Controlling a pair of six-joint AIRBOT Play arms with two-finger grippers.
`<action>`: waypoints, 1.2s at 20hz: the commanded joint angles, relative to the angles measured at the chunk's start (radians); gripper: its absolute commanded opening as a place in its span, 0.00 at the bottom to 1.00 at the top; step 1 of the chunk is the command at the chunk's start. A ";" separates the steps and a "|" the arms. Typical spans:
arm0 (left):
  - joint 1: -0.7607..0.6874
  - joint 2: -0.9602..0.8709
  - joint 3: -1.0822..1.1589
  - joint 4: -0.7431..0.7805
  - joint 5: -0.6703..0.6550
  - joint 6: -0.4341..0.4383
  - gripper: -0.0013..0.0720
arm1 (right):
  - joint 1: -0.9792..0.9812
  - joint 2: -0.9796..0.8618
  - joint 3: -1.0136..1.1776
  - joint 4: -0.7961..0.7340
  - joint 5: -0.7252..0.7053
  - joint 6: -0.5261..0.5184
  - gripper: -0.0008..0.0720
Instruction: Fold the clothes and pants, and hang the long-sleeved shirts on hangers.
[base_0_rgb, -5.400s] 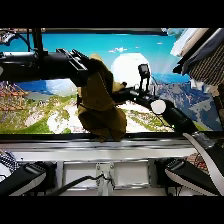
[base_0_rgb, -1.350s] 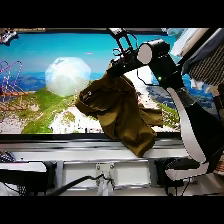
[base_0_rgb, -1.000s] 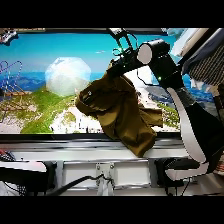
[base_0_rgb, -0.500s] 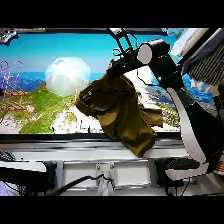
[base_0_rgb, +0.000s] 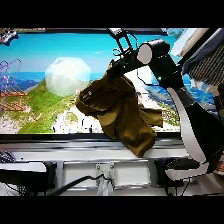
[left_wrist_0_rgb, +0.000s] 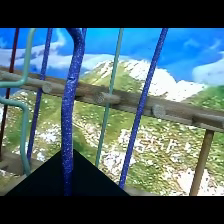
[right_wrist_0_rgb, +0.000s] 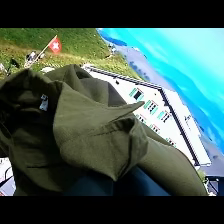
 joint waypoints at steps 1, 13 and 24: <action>-0.012 0.042 0.000 -0.045 0.018 0.000 0.05 | 0.001 0.000 0.001 0.006 0.001 0.000 0.05; -0.129 0.581 0.000 -0.445 0.050 0.000 0.05 | 0.000 -0.001 0.000 -0.004 -0.058 0.001 0.05; -0.504 1.157 -0.177 -0.496 -0.744 -0.142 0.04 | 0.000 0.002 0.027 0.010 0.039 0.158 0.04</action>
